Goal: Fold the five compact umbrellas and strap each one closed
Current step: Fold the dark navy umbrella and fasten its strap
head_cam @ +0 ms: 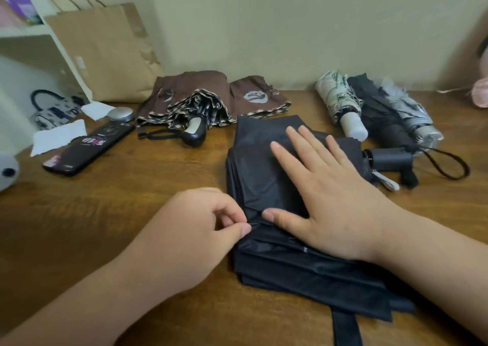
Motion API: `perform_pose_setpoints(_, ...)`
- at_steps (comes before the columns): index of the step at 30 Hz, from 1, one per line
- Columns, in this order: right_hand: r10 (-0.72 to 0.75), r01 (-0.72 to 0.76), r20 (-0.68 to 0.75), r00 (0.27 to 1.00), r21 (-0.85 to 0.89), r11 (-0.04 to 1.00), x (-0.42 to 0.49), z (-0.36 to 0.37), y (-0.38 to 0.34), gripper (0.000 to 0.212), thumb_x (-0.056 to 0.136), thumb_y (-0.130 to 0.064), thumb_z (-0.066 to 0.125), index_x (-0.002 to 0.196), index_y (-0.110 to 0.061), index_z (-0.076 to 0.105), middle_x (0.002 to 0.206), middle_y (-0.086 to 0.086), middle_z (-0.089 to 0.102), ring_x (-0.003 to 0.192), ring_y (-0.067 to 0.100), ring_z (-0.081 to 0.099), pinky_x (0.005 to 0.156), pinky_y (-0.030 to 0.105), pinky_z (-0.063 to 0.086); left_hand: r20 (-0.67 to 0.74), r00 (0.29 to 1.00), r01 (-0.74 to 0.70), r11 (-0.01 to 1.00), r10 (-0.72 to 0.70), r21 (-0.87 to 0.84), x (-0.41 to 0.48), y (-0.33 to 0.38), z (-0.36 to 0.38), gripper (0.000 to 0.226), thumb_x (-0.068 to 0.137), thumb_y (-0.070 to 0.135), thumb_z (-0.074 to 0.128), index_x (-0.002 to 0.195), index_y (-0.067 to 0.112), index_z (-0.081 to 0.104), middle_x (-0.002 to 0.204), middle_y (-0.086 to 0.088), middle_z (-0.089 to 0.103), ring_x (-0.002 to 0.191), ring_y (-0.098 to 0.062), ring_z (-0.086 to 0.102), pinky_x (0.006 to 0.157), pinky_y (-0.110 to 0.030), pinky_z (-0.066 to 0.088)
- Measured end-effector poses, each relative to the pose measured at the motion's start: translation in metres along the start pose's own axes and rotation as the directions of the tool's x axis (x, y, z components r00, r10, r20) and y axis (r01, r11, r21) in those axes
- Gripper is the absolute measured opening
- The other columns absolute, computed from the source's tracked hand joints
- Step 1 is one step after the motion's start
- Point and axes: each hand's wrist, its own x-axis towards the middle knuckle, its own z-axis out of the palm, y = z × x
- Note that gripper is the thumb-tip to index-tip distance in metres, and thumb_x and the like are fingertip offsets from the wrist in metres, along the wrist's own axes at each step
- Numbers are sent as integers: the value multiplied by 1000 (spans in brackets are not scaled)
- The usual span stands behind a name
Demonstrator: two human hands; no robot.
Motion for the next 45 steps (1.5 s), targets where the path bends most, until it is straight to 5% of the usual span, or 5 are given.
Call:
perform_pose_setpoints(14, -96, 109, 148, 984, -87, 990, -4, -3, -1, 111, 72, -100, -5, 158, -32, -24, 165, 8, -31, 148, 21, -37, 125, 52, -10, 44, 862, -487, 798, 506, 354, 23, -2, -28, 50, 91, 60, 59, 134, 36, 58, 141, 16, 46, 133, -6, 40, 106, -28, 37)
perform_pose_setpoints(22, -207, 223, 224, 952, -47, 974, -18, -14, 3, 99, 87, -90, 5, 161, -27, -14, 164, 0, -34, 144, 11, -42, 124, 44, -17, 223, 773, -632, 687, 594, 357, 25, -18, 2, 38, 97, 37, 48, 108, 22, 81, 143, 4, 62, 133, -15, 56, 112, -34, 36)
perform_pose_setpoints(31, -394, 377, -108, 913, -145, 915, -34, 35, 0, 87, 101, -72, 13, 145, -10, 55, 154, 8, 49, 144, 21, 43, 110, 38, 31, 333, 725, -684, 569, 603, 457, 15, -27, -12, 54, 110, 53, 23, 126, 36, 71, 135, 24, 63, 137, 2, 48, 118, -33, 21)
perform_pose_setpoints(36, -413, 387, -102, 905, -206, 899, -28, 38, 7, 83, 102, -71, 12, 147, -14, 53, 155, 5, 48, 144, 20, 42, 109, 36, 31, -42, 990, -134, 991, 135, 23, 78, 2, -39, 33, 100, 47, 51, 81, 29, 72, 74, 9, 73, 61, 2, 63, 68, -15, 54)
perform_pose_setpoints(45, -407, 373, -134, 903, -225, 900, -25, 42, 8, 64, 110, -22, 6, 139, -21, 63, 148, 0, 57, 137, 15, 52, 106, 33, 32, 244, 914, 403, 807, -325, -433, 180, 26, -16, 30, 77, 18, 88, 104, 10, 75, 103, -8, 78, 98, -26, 74, 88, -39, 58)
